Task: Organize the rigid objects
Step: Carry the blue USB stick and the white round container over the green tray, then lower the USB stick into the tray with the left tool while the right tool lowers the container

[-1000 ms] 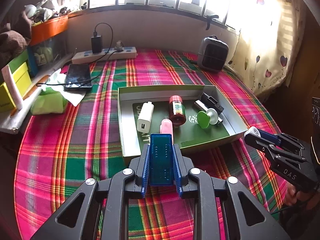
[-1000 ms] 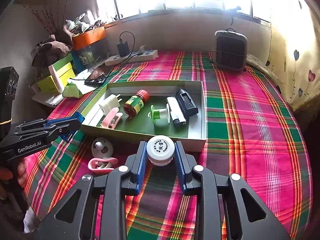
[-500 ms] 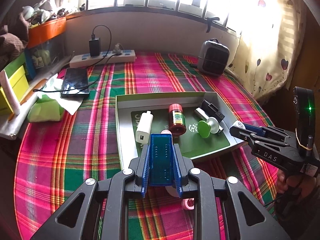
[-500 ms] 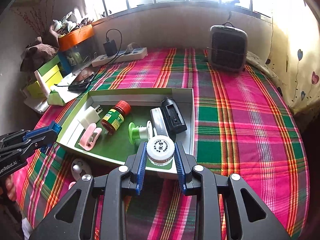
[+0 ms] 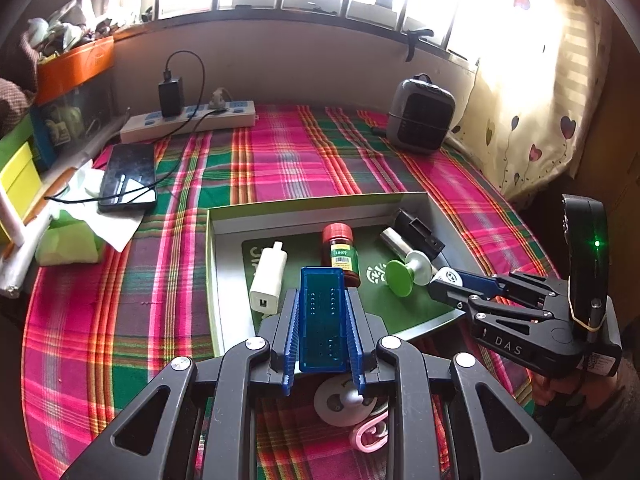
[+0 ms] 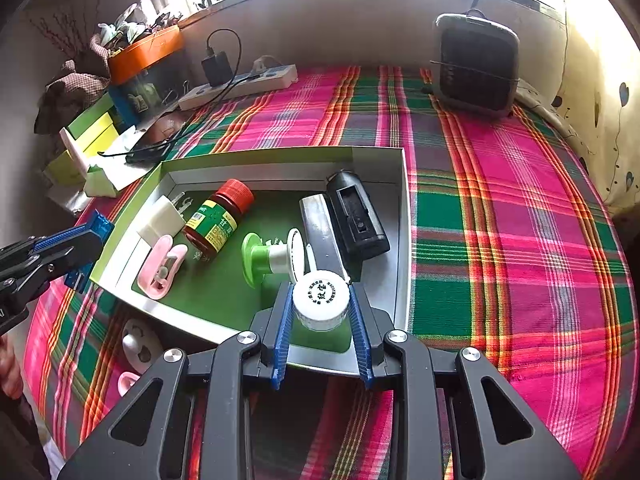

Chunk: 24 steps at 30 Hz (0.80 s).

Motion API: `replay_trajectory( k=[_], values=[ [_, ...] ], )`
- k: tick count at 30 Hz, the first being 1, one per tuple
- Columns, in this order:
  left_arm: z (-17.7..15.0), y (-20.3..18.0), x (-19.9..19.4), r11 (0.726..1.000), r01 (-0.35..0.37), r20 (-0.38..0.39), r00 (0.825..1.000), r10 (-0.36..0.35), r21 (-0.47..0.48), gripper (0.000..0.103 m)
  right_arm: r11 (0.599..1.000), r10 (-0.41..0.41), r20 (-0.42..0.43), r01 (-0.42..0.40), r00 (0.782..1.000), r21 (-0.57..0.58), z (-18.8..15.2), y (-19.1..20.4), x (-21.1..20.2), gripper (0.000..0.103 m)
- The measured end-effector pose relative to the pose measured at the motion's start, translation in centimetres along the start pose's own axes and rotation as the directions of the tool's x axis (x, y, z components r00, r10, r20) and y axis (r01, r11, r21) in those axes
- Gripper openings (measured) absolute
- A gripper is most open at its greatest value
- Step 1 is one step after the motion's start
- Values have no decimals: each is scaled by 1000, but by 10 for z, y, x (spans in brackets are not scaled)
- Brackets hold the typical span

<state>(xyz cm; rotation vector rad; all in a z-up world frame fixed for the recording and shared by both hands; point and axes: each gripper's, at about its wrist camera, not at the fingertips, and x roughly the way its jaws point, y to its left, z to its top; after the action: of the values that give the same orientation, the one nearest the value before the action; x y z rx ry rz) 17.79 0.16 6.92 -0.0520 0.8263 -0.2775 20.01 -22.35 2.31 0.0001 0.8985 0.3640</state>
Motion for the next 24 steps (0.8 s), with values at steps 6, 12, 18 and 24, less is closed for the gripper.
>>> replay_trajectory(
  k=[6,12,18,24],
  values=[
    [5,-4,10,1000,9,-9,1000,-9,-2,21,1000,19,-13,-19,1000,-14,0,4,4,29],
    [12,-10,16,1000,14,-11,1000,-14,12,21,999,28,-22,-28,999,-21,2,5,8,29],
    [16,-16,22,1000,18,-17,1000,-18,18,21,999,36,-34,-37,999,-20,2,4,8,29],
    [20,-22,32,999,29,-34,999,-28,26,21,999,35,-38,-36,999,-25,3,4,9,29]
  ],
)
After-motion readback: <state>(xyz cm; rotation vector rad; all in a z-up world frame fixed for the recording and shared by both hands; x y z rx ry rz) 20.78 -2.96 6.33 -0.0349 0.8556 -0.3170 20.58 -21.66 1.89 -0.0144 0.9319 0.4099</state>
